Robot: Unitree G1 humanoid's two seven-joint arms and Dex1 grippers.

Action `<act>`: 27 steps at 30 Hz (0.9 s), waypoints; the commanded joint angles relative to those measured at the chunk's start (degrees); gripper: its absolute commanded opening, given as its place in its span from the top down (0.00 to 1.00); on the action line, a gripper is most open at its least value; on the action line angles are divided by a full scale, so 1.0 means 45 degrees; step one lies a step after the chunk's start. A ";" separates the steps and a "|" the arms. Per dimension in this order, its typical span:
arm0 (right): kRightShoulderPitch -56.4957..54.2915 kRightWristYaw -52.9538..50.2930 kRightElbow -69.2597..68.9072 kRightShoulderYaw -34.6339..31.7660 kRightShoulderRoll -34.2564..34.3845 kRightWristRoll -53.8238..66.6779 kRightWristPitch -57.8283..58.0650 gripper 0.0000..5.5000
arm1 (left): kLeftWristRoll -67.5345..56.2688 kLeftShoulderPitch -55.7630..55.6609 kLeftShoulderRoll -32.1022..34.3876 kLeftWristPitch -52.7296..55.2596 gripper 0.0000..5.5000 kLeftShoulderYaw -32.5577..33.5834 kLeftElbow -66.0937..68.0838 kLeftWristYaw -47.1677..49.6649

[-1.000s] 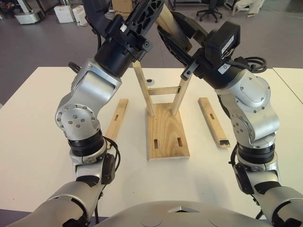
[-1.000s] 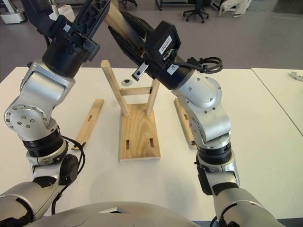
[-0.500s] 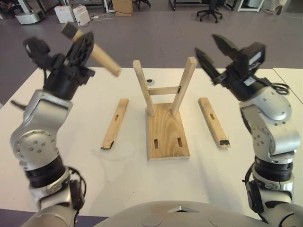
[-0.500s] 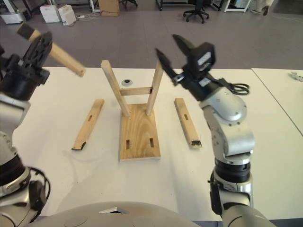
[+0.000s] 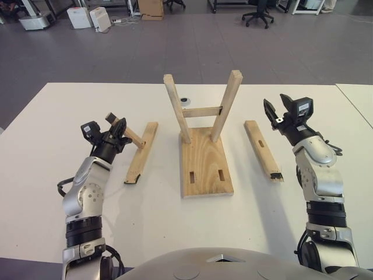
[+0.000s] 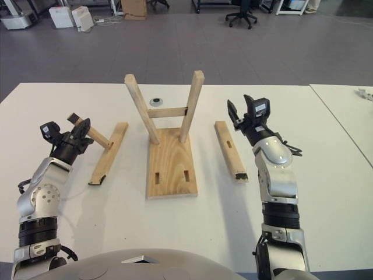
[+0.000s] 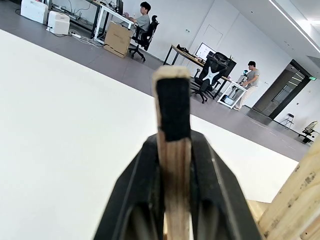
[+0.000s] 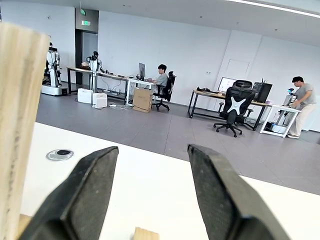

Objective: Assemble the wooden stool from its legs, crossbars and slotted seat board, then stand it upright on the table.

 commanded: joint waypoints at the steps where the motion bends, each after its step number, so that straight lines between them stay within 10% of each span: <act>1: -0.0023 -0.0003 0.0388 0.0161 0.0146 -0.0096 -0.0248 0.53 | 0.0697 -0.0338 -0.0066 -0.0565 0.93 -0.0111 0.0831 -0.0247; 22: 0.0228 -0.0118 0.0449 0.0887 0.0192 -0.1244 -0.1028 0.53 | 0.5882 0.3840 0.0922 -0.1560 0.93 -0.3969 0.3258 -0.0251; 27: -0.0021 -0.0142 0.0488 0.0737 0.0171 -0.1189 -0.1060 0.53 | 0.4552 0.2327 0.1085 -0.1899 0.93 -0.2686 0.1316 -0.0396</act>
